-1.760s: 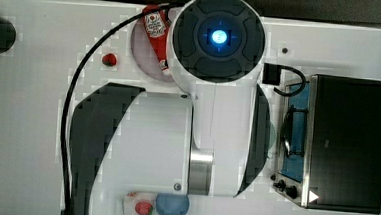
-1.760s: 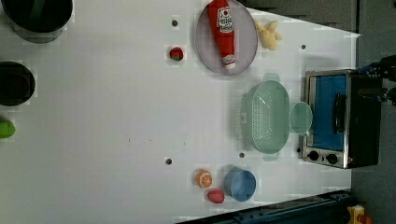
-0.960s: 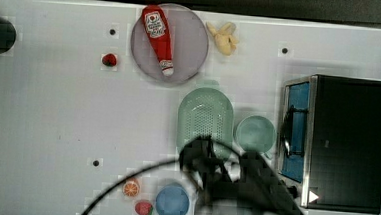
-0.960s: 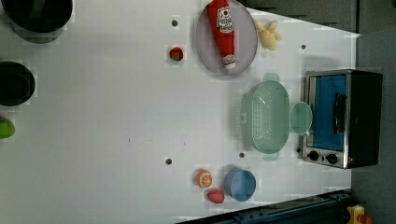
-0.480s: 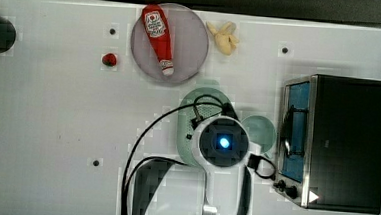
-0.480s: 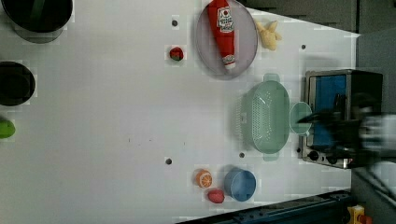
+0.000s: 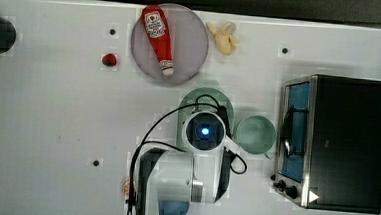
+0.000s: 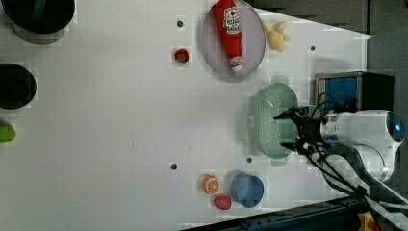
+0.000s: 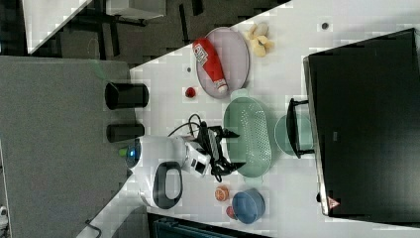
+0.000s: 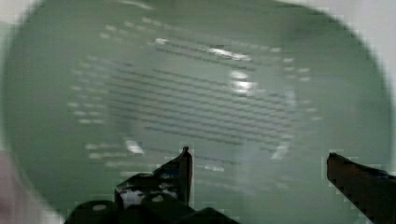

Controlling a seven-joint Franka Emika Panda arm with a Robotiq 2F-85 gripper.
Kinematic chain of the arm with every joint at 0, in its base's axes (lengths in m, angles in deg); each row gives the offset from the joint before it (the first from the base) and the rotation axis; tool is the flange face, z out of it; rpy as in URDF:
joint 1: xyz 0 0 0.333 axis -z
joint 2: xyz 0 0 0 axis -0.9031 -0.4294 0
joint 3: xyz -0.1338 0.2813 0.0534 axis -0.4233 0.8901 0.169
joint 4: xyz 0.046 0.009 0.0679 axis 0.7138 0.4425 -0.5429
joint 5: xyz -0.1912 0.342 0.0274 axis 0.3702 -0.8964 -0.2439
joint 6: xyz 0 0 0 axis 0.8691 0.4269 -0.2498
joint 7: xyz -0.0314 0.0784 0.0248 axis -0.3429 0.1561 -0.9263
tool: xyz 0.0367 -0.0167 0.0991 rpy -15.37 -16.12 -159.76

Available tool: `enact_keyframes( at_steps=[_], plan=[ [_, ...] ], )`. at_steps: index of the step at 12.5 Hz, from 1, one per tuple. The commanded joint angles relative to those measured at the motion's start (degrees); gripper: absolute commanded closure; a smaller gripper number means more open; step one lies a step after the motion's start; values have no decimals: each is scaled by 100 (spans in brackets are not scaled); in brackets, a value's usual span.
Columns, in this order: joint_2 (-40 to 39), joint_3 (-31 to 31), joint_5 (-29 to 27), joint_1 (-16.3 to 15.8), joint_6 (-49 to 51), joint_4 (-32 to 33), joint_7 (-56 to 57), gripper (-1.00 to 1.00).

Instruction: Drag strainer right to left.

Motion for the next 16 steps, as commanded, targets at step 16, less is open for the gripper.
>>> enact_keyframes(
  at_steps=[16],
  plan=[
    [-1177,103,-14,-1130,-1257,-116,-2234,-100]
  ],
)
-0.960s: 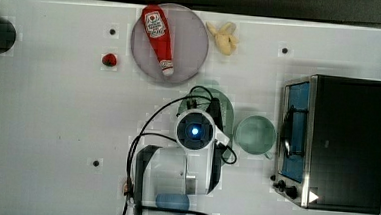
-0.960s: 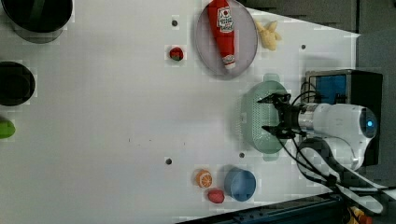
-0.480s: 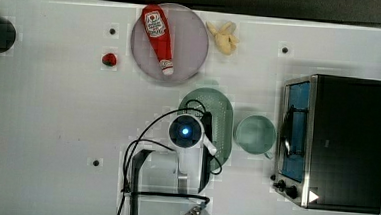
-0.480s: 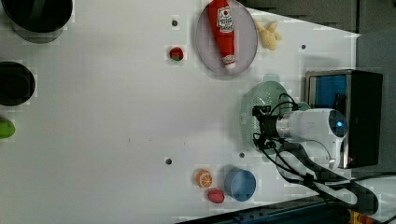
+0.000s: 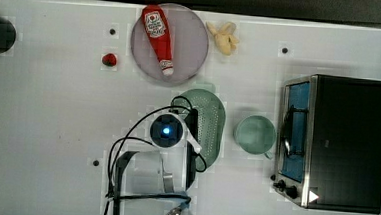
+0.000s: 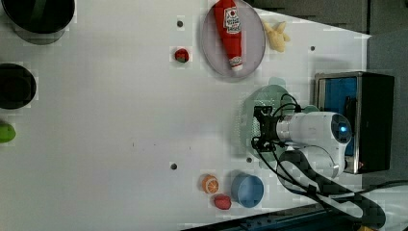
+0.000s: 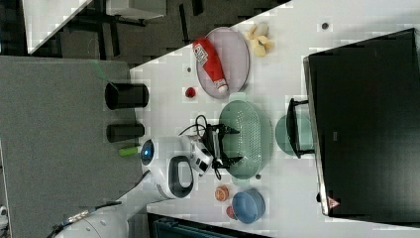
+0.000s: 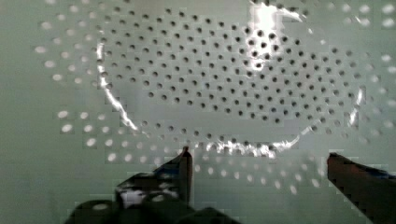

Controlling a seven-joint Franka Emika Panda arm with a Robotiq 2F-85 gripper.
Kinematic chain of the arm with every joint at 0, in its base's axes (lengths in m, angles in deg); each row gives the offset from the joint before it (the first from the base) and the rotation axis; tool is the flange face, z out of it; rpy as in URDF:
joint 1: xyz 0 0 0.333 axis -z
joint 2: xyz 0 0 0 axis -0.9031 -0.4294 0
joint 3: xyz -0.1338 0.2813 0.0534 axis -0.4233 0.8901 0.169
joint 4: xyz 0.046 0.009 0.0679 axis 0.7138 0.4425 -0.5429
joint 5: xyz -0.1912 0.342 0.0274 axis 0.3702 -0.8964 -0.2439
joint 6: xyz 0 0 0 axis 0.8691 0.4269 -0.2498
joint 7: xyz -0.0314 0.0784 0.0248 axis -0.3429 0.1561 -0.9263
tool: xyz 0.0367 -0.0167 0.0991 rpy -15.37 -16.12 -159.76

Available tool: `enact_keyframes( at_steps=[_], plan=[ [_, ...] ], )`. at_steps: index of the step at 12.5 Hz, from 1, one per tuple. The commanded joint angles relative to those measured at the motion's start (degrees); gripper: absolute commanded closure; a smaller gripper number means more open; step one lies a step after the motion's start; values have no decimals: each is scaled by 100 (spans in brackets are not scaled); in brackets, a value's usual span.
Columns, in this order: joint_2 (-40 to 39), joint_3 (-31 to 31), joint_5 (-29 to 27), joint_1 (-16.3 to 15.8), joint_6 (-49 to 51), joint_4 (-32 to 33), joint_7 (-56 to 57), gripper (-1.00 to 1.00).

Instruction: Drag strainer right to left.

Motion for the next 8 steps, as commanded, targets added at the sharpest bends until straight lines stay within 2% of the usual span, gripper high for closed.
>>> enact_keyframes(
  at_steps=[1,8],
  plan=[
    [58,-36,-17,-466,-4,-117,-537,-100],
    [-338,-32,-20,-1278,14,-593,-1462,-100]
  ],
)
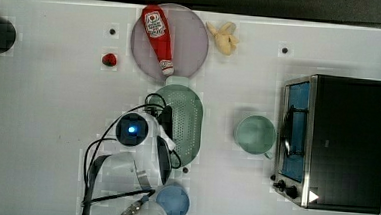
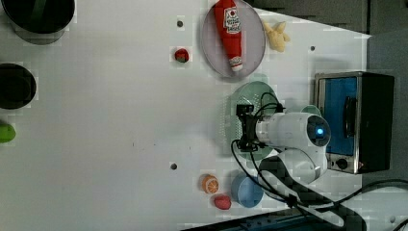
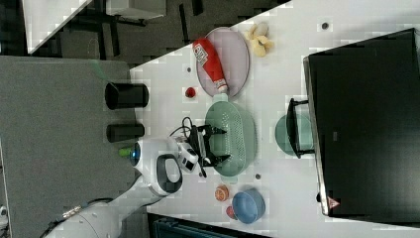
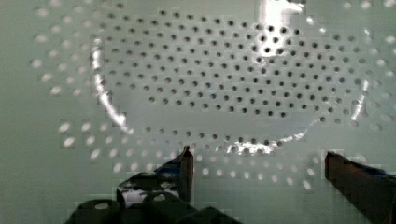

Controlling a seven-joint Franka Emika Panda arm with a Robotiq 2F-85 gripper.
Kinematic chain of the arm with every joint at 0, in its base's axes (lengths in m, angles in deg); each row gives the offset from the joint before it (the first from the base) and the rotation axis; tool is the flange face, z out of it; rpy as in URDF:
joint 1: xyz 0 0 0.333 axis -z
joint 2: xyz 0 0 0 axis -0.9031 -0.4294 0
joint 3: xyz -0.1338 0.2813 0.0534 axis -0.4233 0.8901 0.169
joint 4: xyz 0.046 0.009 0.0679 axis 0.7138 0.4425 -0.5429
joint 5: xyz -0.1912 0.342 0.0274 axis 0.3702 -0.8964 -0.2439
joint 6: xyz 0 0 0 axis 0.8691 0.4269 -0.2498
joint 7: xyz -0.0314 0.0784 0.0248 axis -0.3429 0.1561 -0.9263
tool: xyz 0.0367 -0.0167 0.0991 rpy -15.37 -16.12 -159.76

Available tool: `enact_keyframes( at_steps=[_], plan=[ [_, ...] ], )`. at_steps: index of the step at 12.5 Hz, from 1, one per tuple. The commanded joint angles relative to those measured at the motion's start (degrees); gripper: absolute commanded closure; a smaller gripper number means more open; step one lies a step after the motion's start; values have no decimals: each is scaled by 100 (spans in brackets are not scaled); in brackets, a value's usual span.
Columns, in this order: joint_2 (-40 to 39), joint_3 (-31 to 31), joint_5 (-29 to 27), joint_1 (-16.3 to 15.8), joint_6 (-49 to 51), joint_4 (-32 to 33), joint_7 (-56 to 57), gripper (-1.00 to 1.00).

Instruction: Drag strainer right to left.

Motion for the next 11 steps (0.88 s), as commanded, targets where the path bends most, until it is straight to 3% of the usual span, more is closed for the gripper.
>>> enact_keyframes(
  at_steps=[1,11],
  plan=[
    [-173,41,-132,-484,94,-428,-768,-100],
    [-484,58,-190,-1213,832,-1234,-1100,-100]
  ],
)
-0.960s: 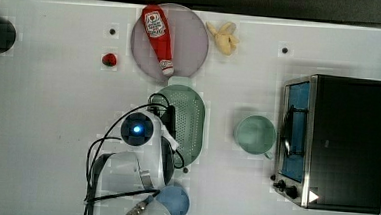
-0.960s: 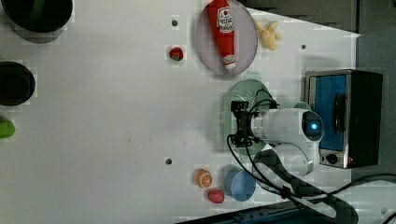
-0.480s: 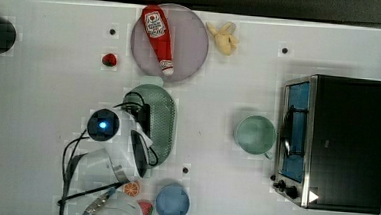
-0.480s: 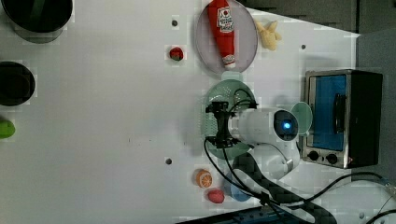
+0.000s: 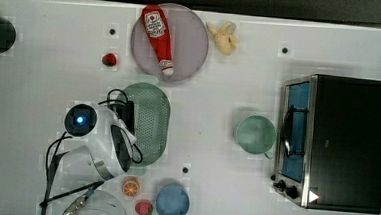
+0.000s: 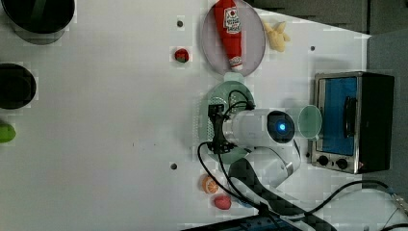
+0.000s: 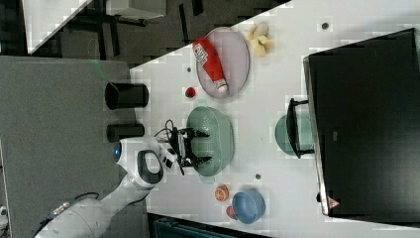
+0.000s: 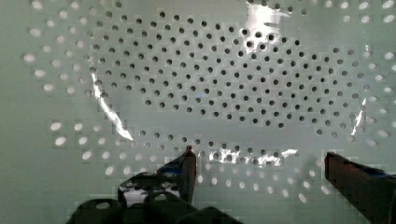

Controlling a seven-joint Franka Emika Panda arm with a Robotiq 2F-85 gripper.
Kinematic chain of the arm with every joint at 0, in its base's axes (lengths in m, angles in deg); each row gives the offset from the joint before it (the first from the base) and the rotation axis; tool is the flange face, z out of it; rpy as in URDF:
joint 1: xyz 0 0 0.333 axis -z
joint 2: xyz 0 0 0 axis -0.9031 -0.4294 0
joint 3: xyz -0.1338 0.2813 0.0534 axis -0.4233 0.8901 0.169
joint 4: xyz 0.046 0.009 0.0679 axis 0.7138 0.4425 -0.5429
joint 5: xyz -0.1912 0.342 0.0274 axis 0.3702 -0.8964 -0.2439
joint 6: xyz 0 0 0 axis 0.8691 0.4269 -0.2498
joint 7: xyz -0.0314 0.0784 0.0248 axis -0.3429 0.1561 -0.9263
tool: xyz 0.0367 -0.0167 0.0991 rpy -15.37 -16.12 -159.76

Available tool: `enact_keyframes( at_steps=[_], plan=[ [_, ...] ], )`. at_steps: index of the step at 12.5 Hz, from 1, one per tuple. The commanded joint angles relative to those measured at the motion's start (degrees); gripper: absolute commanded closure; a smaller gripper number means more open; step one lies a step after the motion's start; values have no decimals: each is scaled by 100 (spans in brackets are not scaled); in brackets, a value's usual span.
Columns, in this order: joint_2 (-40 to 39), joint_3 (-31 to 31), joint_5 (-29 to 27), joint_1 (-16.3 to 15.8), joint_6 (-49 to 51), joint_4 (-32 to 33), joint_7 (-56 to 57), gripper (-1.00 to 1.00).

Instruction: Drag strainer right to left.

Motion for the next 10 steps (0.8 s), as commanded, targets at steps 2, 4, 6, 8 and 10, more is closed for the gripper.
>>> enact_keyframes(
  at_steps=[2,4,6,8,10],
  plan=[
    [-84,40,-271,-278,218,-460,-465,-100],
    [-214,110,-436,-385,299,-694,-490,-100],
    [-343,147,-580,-497,353,-929,-555,-100],
    [-447,189,-774,-610,419,-1127,-710,-100],
    [-538,206,-810,-738,457,-1310,-765,-100]
  ],
)
